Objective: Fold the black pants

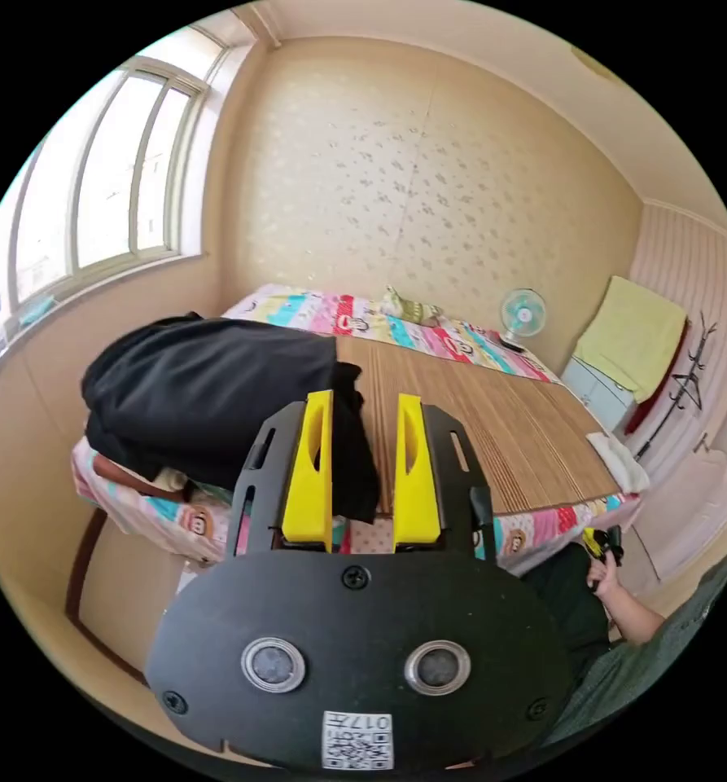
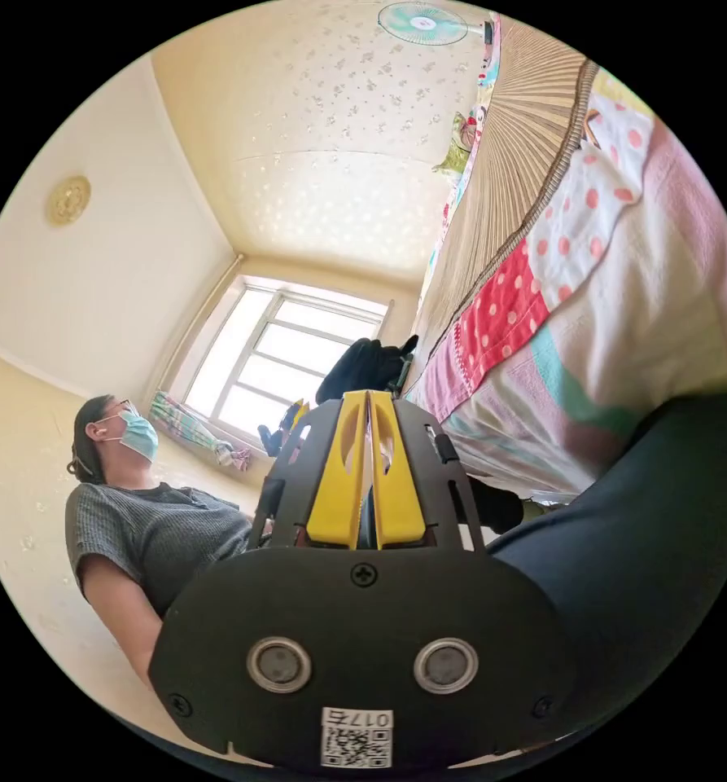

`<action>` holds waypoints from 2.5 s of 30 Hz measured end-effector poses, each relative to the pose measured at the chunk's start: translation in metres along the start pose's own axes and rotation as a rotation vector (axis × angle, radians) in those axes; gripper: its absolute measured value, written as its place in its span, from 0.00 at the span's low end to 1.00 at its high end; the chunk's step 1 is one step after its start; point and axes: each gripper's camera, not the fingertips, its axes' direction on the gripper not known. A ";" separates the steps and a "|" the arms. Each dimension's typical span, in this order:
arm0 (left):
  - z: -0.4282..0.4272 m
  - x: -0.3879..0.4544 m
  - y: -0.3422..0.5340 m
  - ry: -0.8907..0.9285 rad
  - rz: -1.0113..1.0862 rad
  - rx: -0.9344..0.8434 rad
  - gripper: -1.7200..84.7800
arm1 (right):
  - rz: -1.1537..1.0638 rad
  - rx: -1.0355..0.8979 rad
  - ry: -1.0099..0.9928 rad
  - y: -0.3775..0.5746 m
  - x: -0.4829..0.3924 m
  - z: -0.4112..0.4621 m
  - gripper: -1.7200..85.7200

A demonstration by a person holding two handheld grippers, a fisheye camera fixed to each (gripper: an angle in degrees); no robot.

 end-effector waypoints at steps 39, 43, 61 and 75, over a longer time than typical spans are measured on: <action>0.237 0.208 0.095 0.653 0.072 -0.472 0.01 | 0.020 0.142 -0.167 -0.007 0.031 0.030 0.02; 0.250 0.223 0.155 0.847 0.026 -0.605 0.01 | 0.033 0.083 -0.136 -0.014 0.031 0.044 0.02; 0.223 0.007 0.083 0.317 -0.386 -0.509 0.17 | 0.083 0.018 -0.104 -0.030 0.042 0.092 0.02; 0.188 0.081 -0.003 1.005 -0.139 -0.331 0.03 | -0.074 -0.357 0.379 -0.030 -0.021 0.225 0.14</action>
